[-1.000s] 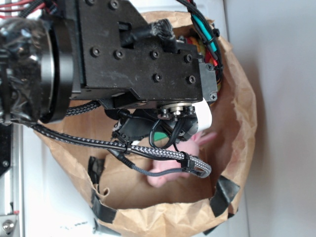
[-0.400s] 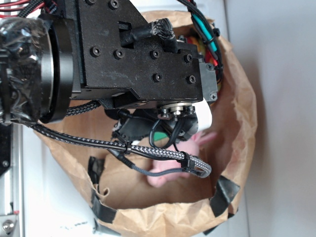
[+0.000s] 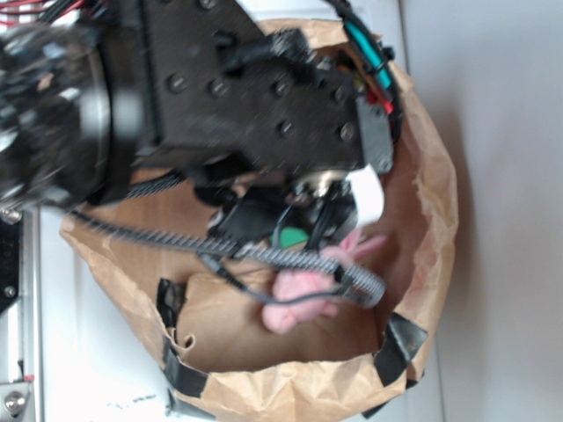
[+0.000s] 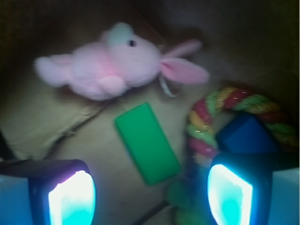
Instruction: Grab the multicolored rope.
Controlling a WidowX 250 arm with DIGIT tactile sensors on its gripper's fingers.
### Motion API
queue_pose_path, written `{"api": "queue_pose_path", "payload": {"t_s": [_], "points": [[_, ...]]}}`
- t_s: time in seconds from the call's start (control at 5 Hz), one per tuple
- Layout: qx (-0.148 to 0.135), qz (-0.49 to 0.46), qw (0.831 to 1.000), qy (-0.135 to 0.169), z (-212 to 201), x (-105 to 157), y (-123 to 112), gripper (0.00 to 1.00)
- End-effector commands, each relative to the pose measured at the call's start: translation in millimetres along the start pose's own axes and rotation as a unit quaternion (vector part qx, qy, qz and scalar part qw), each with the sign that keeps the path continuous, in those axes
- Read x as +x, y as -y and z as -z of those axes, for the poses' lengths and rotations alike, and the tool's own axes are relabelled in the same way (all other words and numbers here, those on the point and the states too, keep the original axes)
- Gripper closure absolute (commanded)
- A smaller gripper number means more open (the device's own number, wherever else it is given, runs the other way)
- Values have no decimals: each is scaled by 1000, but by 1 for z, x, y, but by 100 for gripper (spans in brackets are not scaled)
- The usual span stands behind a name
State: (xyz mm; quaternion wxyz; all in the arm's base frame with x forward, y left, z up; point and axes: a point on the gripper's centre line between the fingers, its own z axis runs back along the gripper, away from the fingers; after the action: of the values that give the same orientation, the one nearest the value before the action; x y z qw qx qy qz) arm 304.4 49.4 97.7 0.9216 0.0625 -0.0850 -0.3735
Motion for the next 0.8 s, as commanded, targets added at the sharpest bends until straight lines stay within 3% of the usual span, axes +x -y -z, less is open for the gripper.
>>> {"api": "queue_pose_path", "payload": {"t_s": [0.0,0.6], "points": [[31,-8,999,26,-14,-4,-35,0],[50,-12,999,4,-3,-7,-37,0]]}}
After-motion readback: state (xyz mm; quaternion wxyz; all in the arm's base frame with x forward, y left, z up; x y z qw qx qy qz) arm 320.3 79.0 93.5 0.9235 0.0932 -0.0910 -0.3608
